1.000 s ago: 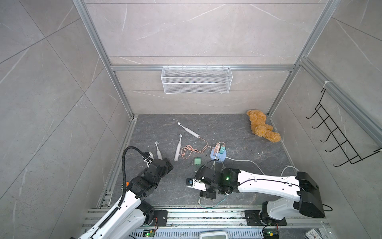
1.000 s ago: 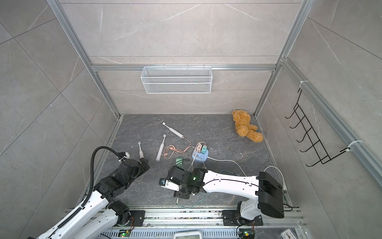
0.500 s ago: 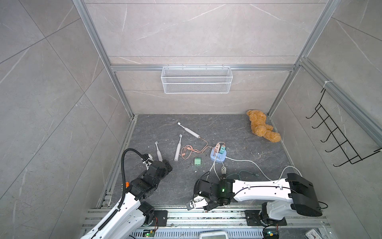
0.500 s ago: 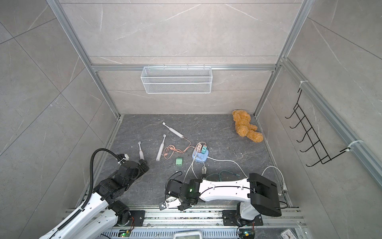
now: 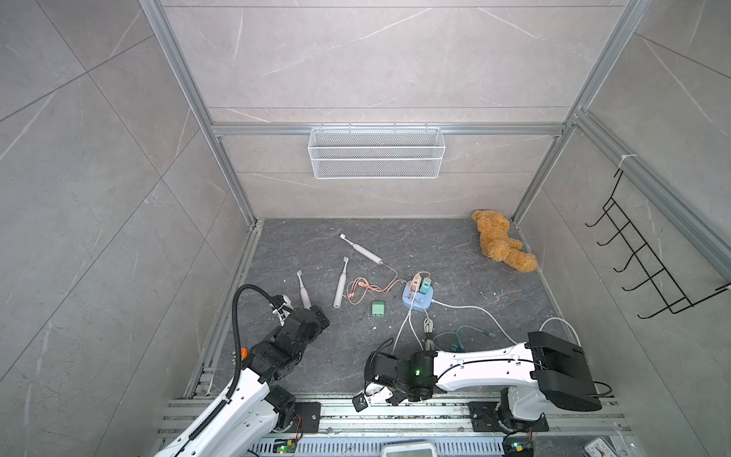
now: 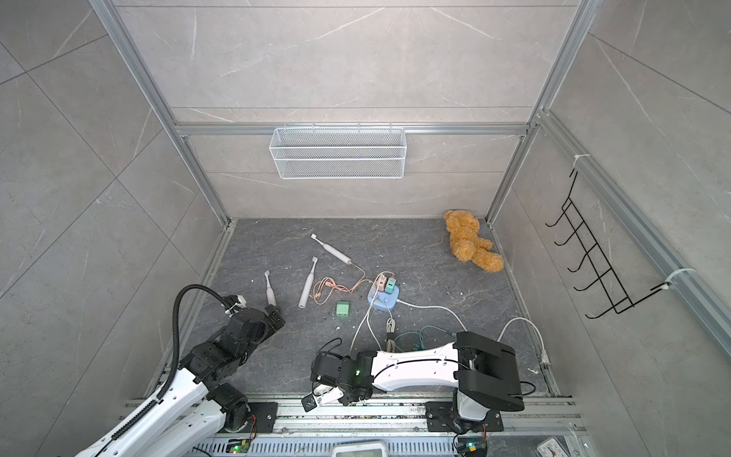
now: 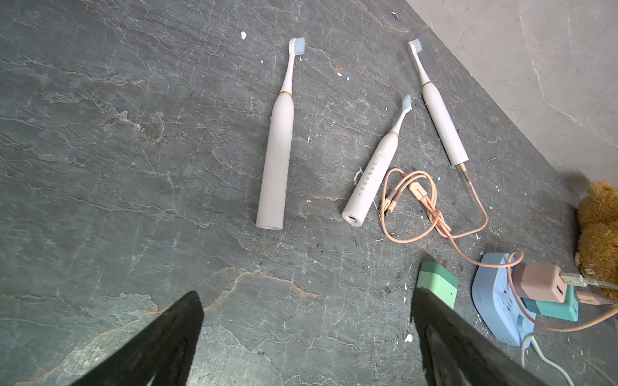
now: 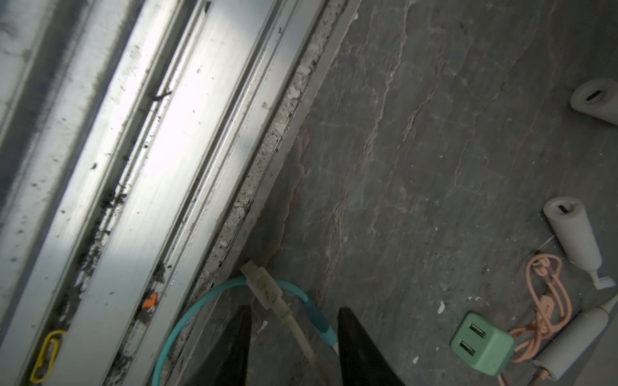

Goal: Charge the electric toothbrush
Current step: Pick up the charging cable from the center of the board.

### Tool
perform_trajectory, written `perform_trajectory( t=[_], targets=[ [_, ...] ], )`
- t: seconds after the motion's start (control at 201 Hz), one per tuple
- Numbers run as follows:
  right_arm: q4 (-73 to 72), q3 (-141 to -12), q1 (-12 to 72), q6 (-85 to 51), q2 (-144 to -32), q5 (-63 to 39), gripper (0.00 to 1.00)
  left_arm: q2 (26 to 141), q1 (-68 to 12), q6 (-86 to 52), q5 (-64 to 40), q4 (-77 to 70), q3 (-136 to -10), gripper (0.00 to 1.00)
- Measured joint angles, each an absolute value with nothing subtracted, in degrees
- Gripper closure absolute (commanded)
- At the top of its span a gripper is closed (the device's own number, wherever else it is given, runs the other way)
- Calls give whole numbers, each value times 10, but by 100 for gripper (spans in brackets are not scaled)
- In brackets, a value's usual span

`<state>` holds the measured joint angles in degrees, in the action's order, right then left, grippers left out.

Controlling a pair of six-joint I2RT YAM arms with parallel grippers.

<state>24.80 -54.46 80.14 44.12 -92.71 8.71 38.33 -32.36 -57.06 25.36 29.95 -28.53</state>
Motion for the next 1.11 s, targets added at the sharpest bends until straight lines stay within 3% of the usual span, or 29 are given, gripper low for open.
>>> perform_trajectory(
  t=[0.423, 0.617, 0.991, 1.105],
  targets=[
    [267, -545, 803, 447, -953, 82, 69, 385, -322, -571, 254, 294, -281, 1],
    [267, -545, 803, 448, -954, 84, 80, 385, -322, -571, 254, 290, -276, 1],
    [267, -545, 803, 441, -965, 86, 75, 385, -321, -571, 254, 286, -274, 1],
    [267, -545, 803, 435, -975, 86, 79, 384, -321, -571, 254, 286, -274, 1]
  ],
)
